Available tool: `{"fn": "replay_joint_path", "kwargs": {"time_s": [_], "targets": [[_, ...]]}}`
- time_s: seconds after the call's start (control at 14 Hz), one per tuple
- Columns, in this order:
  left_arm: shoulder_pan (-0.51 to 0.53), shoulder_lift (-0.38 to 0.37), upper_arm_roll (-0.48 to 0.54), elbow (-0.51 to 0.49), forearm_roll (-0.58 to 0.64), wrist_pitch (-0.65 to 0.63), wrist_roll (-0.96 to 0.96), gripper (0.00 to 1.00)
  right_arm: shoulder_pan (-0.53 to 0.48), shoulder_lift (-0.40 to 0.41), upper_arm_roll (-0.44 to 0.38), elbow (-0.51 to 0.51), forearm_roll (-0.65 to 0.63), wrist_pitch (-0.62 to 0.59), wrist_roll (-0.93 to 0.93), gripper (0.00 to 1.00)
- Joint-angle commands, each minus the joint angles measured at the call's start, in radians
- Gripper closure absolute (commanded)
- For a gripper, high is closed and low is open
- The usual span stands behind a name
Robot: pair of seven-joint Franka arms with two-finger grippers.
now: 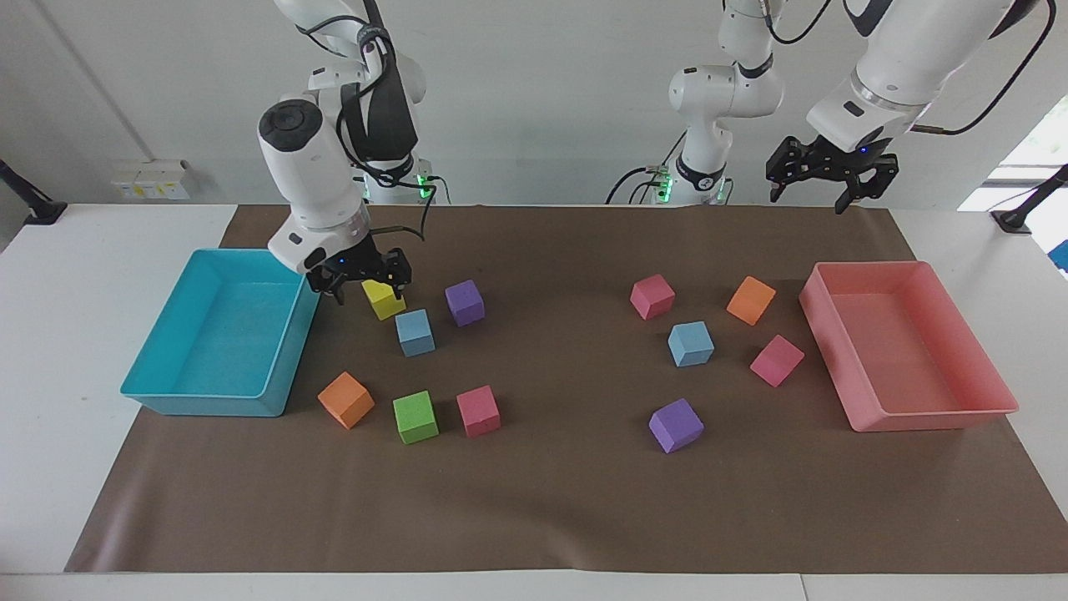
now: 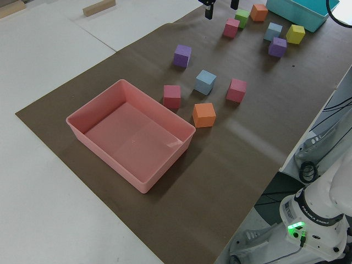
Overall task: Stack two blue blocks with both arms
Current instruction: 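Reach the right gripper to the light blue cube and grasp it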
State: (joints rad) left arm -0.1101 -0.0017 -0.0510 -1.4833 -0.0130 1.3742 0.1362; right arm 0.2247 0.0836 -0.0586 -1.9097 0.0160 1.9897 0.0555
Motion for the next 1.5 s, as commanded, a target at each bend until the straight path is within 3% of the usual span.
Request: {"fn": "replay_joint_path", "kwargs": {"time_s": [0.0, 0.29, 0.57, 1.07, 1.43], "targets": [[0.003, -0.024, 0.0, -0.026, -0.008, 0.0, 0.005, 0.0, -0.001, 0.008, 0.0, -0.061, 0.01, 0.058, -0.052, 0.0], [0.001, -0.024, 0.0, -0.026, -0.008, 0.0, 0.005, 0.0, 0.015, 0.038, 0.0, -0.158, 0.019, 0.197, -0.098, 0.0], [0.003, -0.024, 0.0, -0.026, -0.01, 0.0, 0.003, 0.0, 0.027, 0.091, 0.0, -0.169, 0.047, 0.268, -0.161, 0.0], [0.001, -0.024, 0.0, -0.026, -0.01, 0.0, 0.005, 0.0, 0.041, 0.145, 0.0, -0.175, 0.108, 0.307, -0.436, 0.0], [0.001, -0.024, 0.0, -0.026, -0.01, 0.0, 0.003, 0.0, 0.042, 0.157, 0.0, -0.2, 0.108, 0.331, -0.439, 0.0]]}}
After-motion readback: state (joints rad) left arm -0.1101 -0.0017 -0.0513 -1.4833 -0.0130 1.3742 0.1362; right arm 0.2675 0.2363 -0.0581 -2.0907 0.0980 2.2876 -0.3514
